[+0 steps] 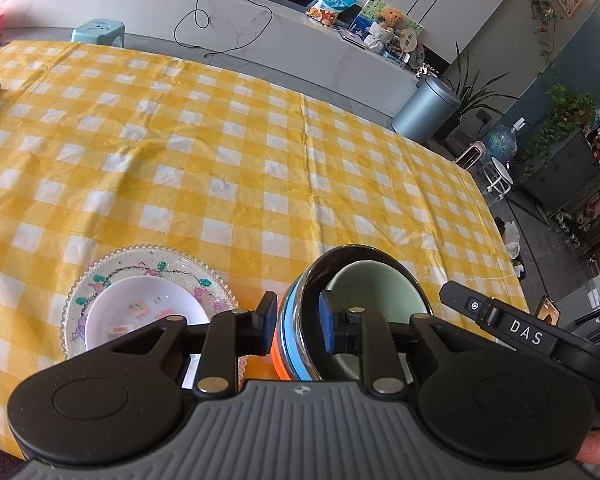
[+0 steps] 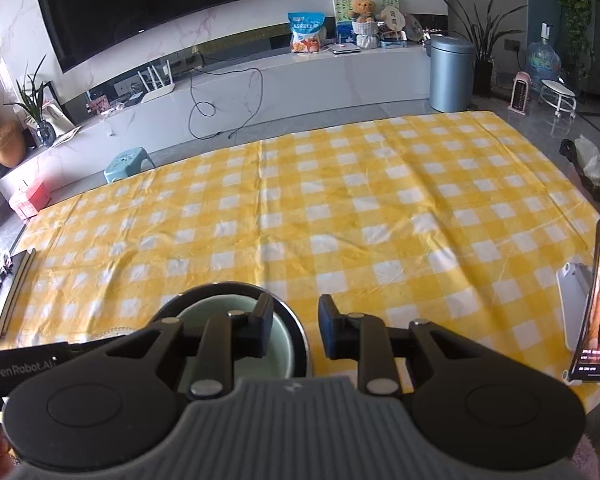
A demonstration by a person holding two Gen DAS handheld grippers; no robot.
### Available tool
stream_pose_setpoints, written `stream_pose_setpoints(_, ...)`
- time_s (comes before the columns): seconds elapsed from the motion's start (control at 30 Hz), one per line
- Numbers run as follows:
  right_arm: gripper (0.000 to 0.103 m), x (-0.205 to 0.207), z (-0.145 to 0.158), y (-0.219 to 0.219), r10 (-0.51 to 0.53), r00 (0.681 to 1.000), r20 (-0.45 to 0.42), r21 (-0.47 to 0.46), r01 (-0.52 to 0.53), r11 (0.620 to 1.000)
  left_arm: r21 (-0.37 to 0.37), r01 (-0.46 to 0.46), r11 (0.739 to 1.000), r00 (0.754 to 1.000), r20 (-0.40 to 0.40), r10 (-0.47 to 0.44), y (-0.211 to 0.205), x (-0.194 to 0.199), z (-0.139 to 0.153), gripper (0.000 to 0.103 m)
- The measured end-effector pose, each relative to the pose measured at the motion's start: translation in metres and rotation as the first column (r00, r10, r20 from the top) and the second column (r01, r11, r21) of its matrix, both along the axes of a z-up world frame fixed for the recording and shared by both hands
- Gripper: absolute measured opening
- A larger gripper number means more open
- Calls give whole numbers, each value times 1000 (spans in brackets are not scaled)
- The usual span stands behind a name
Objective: Organize plates and bowls
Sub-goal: 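Open both grippers to release the green bowl, then close both grippers on the rim of the nested orange-blue-green bowl stack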
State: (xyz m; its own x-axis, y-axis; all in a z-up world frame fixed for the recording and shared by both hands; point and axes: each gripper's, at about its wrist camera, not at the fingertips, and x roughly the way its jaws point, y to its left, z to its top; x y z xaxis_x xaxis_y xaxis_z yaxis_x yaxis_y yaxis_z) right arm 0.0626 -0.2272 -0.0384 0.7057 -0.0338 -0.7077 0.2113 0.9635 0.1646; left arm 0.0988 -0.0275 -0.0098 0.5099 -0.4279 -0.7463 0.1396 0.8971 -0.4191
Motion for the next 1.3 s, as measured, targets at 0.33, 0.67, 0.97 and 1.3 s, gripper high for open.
stream_pose_setpoints(0.33, 4, -9, -14, -8, 26, 1000, -14, 96, -25, 995, -10, 19, 1000, 1000, -22, -19, -6, -1, -9, 19)
stream_pose_setpoints(0.67, 0, -6, -24, -7, 38, 999, -27, 101, -35, 994, -11, 10, 1000, 1000, -24, -11, -6, -1, -10, 13)
stream_pose_setpoints(0.97, 0, -6, -26, -10, 37, 999, -30, 125, -33, 992, -10, 6, 1000, 1000, -30, -6, -5, 0, -12, 11)
stream_pose_setpoints(1.3, 16, -15, -12, -18, -9, 998, 62, 145, 0, 989, -47, -32, 998, 999, 30, 34, 2, -2, -5, 38)
